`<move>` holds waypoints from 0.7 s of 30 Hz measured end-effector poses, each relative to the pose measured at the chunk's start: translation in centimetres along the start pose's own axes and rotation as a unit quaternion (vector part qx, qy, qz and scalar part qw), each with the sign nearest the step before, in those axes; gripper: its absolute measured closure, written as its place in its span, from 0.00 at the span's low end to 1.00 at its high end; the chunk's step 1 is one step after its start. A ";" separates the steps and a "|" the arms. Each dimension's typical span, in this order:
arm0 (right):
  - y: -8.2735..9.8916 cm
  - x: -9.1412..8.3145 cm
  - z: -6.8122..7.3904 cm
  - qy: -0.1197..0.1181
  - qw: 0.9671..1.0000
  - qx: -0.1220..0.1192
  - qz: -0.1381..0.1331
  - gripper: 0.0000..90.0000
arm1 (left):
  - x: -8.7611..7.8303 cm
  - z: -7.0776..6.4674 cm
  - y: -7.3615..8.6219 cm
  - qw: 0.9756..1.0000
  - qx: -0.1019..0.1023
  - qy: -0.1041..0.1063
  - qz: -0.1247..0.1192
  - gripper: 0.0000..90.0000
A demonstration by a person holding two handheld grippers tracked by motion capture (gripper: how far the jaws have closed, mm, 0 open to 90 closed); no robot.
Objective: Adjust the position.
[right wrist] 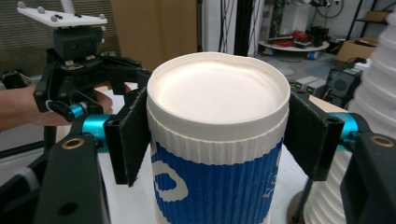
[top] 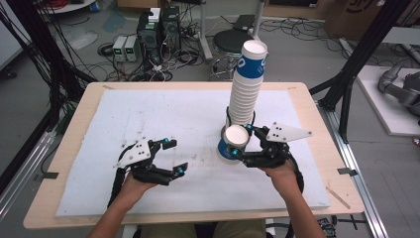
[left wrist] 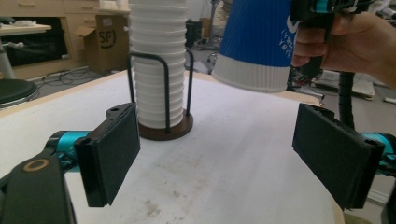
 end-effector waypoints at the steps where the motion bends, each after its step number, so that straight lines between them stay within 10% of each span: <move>1: -0.1 0.2 0.1 -0.002 1.000 -0.001 0.000 0.33 | 0.2 -0.1 -0.1 1.000 0.001 0.002 0.000 0.17; 21: -0.3 2.3 1.3 -0.035 0.999 0.002 0.010 0.33 | 4.1 -0.7 -1.0 0.998 0.028 0.053 -0.017 0.17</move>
Point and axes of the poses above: each handheld gripper's, and its own axes: x roughly forward along the jaws, y roughly out of its underside, z roughly to its left, the point moved 1 cm from there along x, roughly forward along the jaws, and after that the axes turned 11 degrees about x, right-handed, at the moved point
